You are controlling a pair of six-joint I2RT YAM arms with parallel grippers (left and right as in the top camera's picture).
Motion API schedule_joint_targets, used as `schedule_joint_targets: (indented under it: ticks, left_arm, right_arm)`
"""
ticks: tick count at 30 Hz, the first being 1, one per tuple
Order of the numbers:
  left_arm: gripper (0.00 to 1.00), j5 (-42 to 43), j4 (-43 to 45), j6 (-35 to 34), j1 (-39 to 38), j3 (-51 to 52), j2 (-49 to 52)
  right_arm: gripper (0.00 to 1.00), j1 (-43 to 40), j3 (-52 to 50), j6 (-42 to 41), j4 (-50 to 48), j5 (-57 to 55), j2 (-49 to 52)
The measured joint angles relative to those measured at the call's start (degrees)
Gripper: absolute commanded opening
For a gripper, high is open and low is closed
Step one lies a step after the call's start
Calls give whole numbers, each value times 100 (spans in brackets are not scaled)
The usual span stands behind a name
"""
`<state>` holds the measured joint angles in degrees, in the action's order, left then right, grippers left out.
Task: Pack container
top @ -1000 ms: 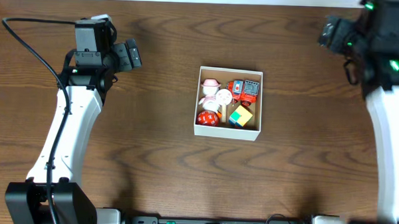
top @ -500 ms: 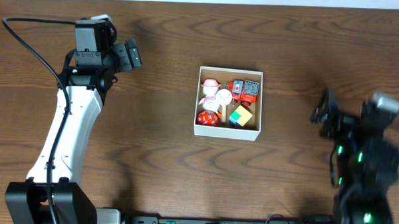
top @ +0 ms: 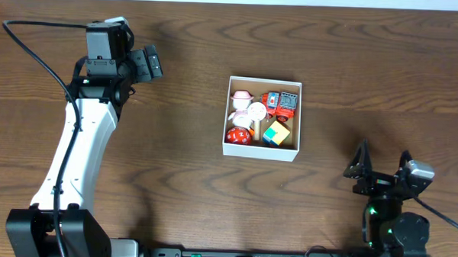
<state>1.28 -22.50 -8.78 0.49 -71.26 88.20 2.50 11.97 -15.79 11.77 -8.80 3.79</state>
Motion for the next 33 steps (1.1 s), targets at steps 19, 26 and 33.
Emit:
schedule_joint_targets:
  ticks: [19,26,33]
  left_arm:
    - [98,0,0,0,0,0,0]
    - [98,-2,0,0,0,0,0]
    - [98,0,0,0,0,0,0]
  right_arm:
    - [99,0,-824,256,-52,146,-313]
    - [99,0,-824,326,-55,308,-313]
    - [99,0,-831,413,-210,577,-313]
